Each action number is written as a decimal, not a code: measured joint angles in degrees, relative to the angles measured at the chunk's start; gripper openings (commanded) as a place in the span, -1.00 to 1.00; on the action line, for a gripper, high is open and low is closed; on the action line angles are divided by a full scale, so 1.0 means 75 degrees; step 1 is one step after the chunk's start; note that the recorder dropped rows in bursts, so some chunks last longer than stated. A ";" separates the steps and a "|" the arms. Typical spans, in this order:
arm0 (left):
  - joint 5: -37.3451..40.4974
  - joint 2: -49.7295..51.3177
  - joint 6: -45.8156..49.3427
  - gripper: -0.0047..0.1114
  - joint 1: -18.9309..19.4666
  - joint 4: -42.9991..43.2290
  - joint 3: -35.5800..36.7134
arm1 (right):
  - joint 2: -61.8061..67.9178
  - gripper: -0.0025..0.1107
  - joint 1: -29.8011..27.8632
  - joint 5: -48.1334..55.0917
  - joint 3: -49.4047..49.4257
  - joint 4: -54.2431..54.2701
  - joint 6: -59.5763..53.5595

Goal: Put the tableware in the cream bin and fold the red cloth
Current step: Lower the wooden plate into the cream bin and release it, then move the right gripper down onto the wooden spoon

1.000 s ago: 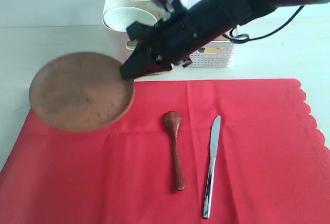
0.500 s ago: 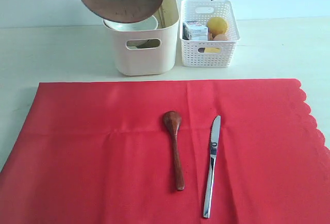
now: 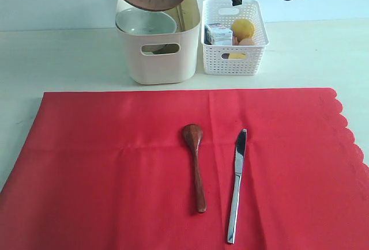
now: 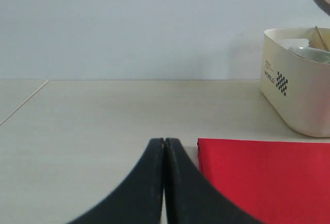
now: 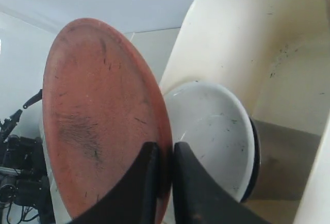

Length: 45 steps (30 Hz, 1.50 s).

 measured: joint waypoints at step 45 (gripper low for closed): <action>0.0000 0.0000 0.0000 -0.87 0.0000 0.0000 0.0000 | -0.2534 -0.96 -0.0084 0.1151 -0.0336 -0.5273 0.1892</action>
